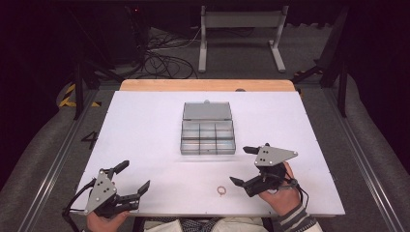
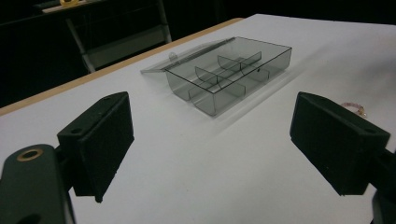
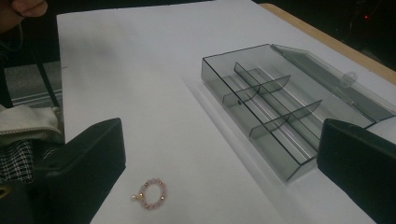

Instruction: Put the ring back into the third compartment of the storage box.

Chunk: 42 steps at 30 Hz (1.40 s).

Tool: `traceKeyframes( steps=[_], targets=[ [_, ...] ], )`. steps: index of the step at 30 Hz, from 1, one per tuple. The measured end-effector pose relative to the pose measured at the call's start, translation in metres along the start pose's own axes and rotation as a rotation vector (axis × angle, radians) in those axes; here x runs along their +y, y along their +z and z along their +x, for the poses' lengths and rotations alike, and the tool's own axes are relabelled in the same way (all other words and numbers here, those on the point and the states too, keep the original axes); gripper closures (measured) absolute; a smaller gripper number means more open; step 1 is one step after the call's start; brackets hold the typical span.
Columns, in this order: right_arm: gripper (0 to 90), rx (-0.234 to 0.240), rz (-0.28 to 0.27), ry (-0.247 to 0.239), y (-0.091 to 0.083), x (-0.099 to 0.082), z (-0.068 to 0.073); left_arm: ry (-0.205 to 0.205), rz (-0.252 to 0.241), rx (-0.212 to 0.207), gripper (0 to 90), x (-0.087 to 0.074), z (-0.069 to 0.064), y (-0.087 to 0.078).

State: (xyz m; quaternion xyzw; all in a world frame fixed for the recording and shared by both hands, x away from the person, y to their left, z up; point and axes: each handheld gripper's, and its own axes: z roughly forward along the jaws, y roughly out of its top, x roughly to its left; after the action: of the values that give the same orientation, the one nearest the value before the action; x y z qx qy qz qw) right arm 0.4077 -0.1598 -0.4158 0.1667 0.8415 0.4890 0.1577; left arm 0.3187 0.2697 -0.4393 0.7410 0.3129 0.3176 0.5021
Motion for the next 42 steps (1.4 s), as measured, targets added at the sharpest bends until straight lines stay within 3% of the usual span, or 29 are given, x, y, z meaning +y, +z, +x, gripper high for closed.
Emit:
traceKeyframes(
  steps=[16, 21, 23, 31, 42],
  targets=[
    [6.3, 0.052, 0.006, 0.020, 0.008, 0.008, 0.003, 0.001, 0.005, -0.005, 14.0, 0.000, 0.000, 0.000],
    [14.1, 0.047, 0.028, 0.018, 0.011, 0.009, 0.005, 0.001, 0.006, -0.004, 14.0, 0.000, 0.000, 0.000],
    [21.5, 0.049, 0.060, 0.035, 0.013, 0.011, 0.005, 0.002, 0.006, -0.005, 14.0, 0.000, 0.000, 0.000],
    [29.3, 0.089, 0.131, 0.110, 0.022, 0.012, 0.002, 0.000, 0.005, -0.005, 14.0, 0.000, 0.000, 0.000],
    [38.7, 0.104, 0.257, 0.109, 0.037, 0.012, 0.003, 0.002, 0.006, -0.005, 14.0, 0.000, 0.000, 0.000]
  ],
)
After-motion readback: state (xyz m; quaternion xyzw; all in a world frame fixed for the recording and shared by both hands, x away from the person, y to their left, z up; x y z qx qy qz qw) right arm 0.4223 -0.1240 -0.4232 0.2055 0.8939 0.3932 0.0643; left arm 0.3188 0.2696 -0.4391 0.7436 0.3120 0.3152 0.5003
